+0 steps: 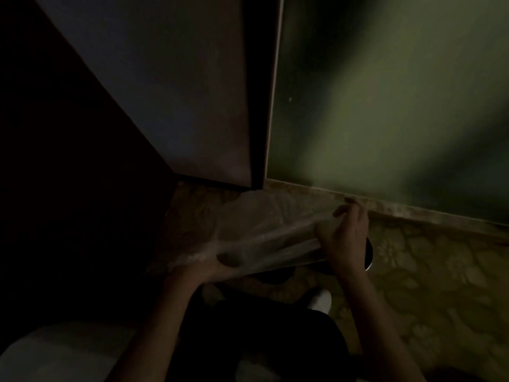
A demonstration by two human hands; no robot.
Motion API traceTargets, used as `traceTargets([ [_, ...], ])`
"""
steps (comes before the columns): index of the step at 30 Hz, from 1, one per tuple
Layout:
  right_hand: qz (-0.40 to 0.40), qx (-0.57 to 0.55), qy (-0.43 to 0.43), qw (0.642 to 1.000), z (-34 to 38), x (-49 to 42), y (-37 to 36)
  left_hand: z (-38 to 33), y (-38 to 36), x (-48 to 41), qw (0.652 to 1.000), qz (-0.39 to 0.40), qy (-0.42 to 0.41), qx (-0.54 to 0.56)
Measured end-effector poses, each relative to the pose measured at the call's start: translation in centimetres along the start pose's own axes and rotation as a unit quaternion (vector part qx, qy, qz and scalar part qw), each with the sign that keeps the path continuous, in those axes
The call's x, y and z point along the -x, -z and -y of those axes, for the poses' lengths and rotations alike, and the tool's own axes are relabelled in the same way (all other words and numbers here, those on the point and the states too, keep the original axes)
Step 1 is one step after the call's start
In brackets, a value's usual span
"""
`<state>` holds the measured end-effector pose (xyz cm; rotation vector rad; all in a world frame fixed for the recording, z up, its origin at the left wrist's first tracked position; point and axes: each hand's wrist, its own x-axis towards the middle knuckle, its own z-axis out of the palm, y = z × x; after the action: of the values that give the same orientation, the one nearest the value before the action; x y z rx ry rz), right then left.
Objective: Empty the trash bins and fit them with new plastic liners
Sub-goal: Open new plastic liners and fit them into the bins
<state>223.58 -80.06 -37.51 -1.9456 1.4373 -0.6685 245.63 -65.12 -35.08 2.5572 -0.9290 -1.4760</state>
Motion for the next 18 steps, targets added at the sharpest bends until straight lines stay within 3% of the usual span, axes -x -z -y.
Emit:
traceTargets([
  [2,-0.01,0.13,0.005,0.991,-3.4,2.0,-1.7,2.2,-2.5,-2.0,1.0,0.024,0.007,0.001],
  [5,0.035,0.275,-0.023,0.96,-9.5,6.0,-4.5,5.4,-7.0,-5.2,0.997,-0.015,-0.05,-0.052],
  [9,0.024,0.299,-0.064,0.952,-16.6,11.4,-7.1,10.1,-13.9,-9.9,0.974,-0.086,-0.207,-0.038],
  [11,0.016,0.295,-0.09,0.951,-19.4,15.3,-7.8,12.7,-17.5,-10.8,0.964,-0.103,-0.242,-0.032],
  [15,-0.002,0.138,-0.121,0.983,-22.7,21.0,-7.0,15.5,-22.9,-9.8,0.944,-0.133,-0.291,0.074],
  [17,0.002,-0.038,-0.16,0.986,-22.8,22.2,-6.0,15.5,-24.3,-8.0,0.941,-0.149,-0.261,0.155],
  [18,0.007,-0.134,-0.198,0.971,-22.3,22.6,-5.7,15.4,-24.7,-7.2,0.94,-0.15,-0.232,0.2],
])
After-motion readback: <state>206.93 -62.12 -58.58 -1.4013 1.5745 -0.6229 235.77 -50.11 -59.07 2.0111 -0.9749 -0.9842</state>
